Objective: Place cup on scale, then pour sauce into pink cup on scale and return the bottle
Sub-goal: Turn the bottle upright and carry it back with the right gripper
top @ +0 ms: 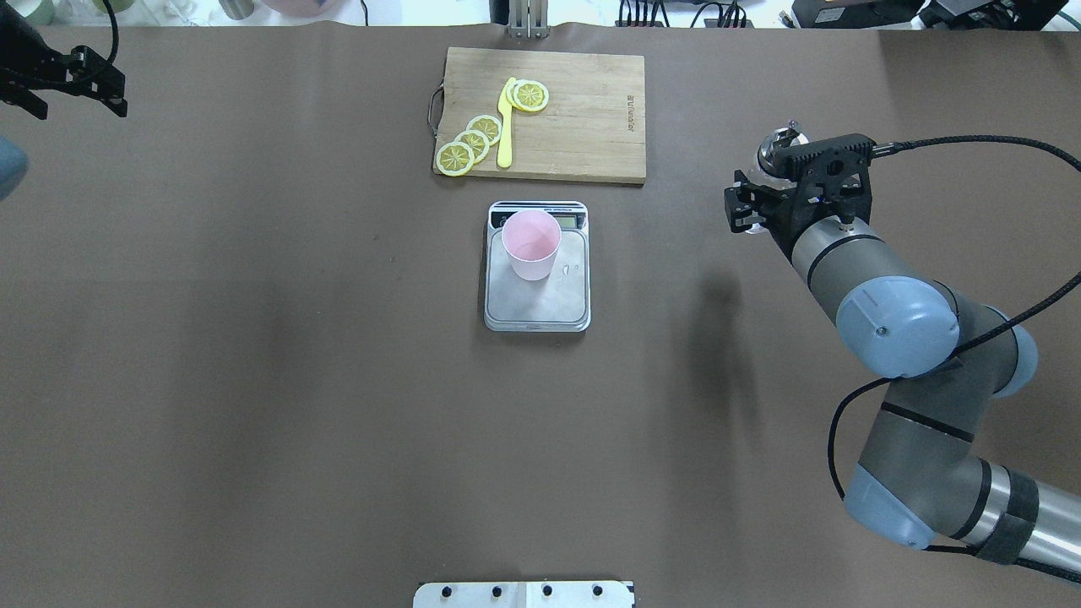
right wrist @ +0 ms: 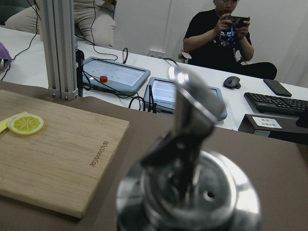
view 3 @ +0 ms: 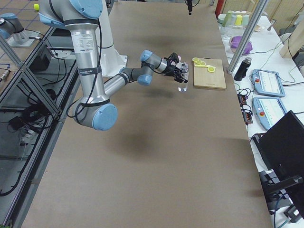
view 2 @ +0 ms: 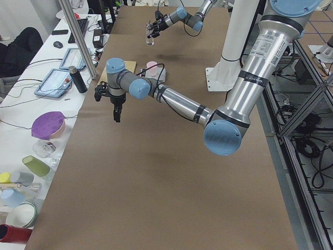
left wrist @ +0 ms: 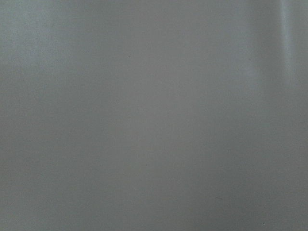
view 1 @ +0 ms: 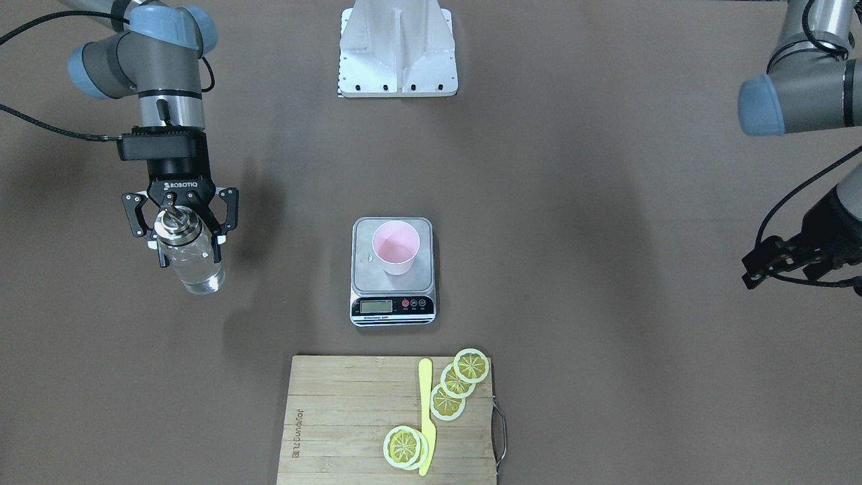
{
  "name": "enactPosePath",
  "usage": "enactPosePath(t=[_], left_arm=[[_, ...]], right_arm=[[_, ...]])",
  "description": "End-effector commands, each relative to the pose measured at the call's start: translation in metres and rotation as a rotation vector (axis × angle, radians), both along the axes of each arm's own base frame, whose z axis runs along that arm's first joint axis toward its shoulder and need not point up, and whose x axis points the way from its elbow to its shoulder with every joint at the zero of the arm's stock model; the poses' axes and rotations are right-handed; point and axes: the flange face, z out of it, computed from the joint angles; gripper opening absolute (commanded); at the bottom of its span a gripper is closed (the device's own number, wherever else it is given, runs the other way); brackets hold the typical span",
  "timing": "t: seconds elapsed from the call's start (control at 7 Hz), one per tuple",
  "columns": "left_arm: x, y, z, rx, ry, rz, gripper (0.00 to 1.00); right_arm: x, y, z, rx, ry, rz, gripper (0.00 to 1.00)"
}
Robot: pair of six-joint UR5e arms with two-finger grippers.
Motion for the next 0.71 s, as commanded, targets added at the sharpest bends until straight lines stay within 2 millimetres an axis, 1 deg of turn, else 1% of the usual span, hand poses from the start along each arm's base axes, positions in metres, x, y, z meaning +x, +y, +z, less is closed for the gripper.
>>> enactPosePath(t=[0.0, 0.14, 0.29, 0.43, 0.57], left_arm=[[-0.001, 0.002, -0.007, 0.01, 0.003, -0.001, 0.98], [-0.001, 0.002, -0.006, 0.007, 0.003, -0.002, 0.98], [-0.001, 0.002, -0.007, 0.009, 0.004, -0.002, 0.98], [-0.001, 0.001, -0.008, 0.011, 0.004, -0.001, 0.98], [-0.001, 0.001, -0.008, 0.011, 0.004, -0.001, 0.98]], right_arm=[[-0.003, -0.011, 0.026, -0.046, 0.006, -0.036, 0.0], [0.003, -0.016, 0.029, -0.064, 0.004, -0.079, 0.0], [0.005, -0.017, 0.026, -0.032, 0.023, -0.133, 0.0], [0.008, -0.022, 0.03, -0.014, 0.003, -0.193, 0.0], [0.015, -0.03, 0.044, 0.035, -0.021, -0.247, 0.0]])
